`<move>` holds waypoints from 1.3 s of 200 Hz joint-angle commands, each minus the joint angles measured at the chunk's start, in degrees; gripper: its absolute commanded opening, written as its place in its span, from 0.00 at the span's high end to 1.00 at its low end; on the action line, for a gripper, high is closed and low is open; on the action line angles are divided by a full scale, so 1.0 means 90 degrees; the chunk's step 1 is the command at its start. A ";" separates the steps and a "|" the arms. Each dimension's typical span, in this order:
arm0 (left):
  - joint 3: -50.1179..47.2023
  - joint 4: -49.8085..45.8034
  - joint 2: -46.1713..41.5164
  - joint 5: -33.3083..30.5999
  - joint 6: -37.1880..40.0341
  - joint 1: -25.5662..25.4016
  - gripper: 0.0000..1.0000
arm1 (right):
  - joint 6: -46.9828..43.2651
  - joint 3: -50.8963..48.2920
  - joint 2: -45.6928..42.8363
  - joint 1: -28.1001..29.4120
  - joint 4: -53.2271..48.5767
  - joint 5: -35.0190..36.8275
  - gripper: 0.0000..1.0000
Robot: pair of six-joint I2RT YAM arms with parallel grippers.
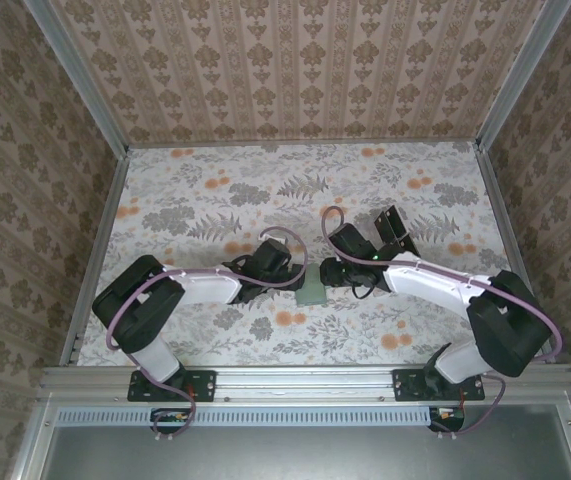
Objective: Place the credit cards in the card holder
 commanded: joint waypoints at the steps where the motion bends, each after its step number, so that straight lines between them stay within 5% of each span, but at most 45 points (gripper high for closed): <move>1: -0.0121 -0.0092 0.0306 -0.0022 -0.0137 0.0037 0.00 | -0.0229 0.0266 0.0193 -0.0005 -0.0235 0.0226 0.68; 98: -0.0197 -0.0041 0.0294 -0.0025 -0.0162 0.0029 0.00 | -0.0252 0.0222 0.0381 -0.0013 -0.0231 0.0259 1.00; 181: -0.0211 -0.0011 0.0285 -0.0023 -0.0148 0.0029 0.00 | 0.0203 -0.0268 -0.0162 -0.0123 0.0635 -0.0768 1.00; 260: -0.0218 0.0008 0.0322 0.0009 -0.0186 0.0004 0.00 | 0.0663 -0.0356 0.0415 -0.0118 0.1501 -0.1383 1.00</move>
